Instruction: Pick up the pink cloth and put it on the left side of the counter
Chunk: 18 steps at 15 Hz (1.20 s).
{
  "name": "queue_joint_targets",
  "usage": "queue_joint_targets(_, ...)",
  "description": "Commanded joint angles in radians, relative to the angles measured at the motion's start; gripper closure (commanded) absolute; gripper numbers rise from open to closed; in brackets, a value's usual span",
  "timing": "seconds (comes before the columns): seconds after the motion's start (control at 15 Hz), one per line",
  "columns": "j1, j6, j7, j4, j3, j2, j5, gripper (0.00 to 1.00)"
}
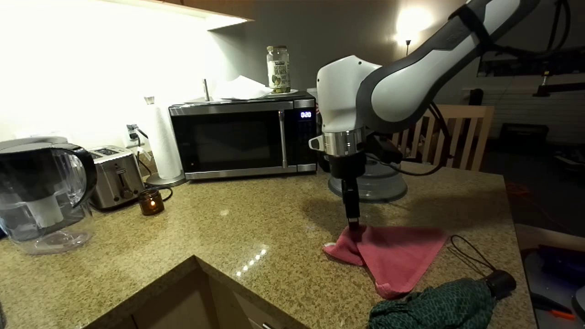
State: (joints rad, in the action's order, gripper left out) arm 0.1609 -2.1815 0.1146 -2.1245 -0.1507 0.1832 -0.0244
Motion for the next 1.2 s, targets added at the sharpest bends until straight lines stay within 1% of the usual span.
queue_joint_targets(0.0,-0.008,-0.008,-0.026,0.044,0.004,0.039,0.019,0.00)
queue_joint_targets(0.2,-0.010,0.009,-0.053,0.073,0.011,0.064,0.036,0.00)
queue_joint_targets(0.6,-0.014,0.043,-0.117,0.095,0.024,0.104,0.065,0.00)
queue_joint_targets(0.8,-0.021,0.072,-0.119,0.103,0.029,0.117,0.092,0.00)
queue_joint_targets(1.13,-0.026,0.156,-0.161,0.129,0.051,0.140,0.088,0.00)
